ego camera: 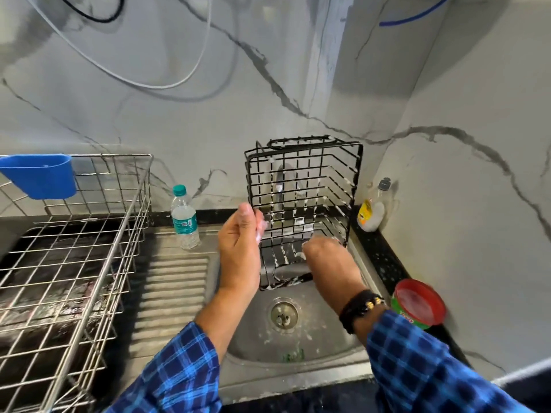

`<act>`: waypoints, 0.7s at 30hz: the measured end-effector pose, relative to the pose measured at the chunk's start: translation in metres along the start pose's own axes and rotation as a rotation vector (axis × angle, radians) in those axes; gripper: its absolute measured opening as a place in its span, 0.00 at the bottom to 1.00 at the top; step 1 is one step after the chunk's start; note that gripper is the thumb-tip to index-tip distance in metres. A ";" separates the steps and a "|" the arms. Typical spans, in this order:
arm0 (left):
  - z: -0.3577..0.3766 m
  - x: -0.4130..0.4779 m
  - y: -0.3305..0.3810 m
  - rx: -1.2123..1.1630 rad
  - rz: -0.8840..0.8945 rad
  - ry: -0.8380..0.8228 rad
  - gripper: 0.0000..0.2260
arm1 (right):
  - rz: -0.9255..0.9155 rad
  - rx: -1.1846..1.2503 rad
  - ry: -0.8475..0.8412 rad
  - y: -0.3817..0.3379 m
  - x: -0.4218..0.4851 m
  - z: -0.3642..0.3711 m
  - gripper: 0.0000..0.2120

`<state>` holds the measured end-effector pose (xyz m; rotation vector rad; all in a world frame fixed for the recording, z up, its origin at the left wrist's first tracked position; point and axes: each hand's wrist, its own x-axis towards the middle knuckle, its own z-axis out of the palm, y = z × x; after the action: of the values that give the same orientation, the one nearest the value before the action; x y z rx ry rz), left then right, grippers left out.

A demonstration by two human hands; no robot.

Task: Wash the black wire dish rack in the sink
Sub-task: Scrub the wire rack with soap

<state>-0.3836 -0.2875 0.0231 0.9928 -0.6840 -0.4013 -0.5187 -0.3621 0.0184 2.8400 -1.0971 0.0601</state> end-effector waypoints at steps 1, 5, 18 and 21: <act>0.001 -0.001 0.001 0.014 0.014 -0.017 0.22 | 0.007 -0.075 -0.041 -0.004 -0.002 -0.002 0.13; 0.004 -0.007 0.003 0.071 0.088 -0.033 0.22 | 0.084 -0.133 -0.037 -0.017 0.001 -0.006 0.14; 0.001 0.006 0.005 -0.096 -0.001 0.158 0.22 | 0.019 0.021 -0.005 -0.042 -0.018 -0.020 0.15; 0.005 0.007 0.004 -0.103 0.012 0.141 0.22 | -0.152 0.074 -0.044 -0.069 -0.020 -0.015 0.17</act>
<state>-0.3818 -0.2931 0.0312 0.9097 -0.5368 -0.3487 -0.4873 -0.2969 0.0269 2.9938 -0.9014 0.0277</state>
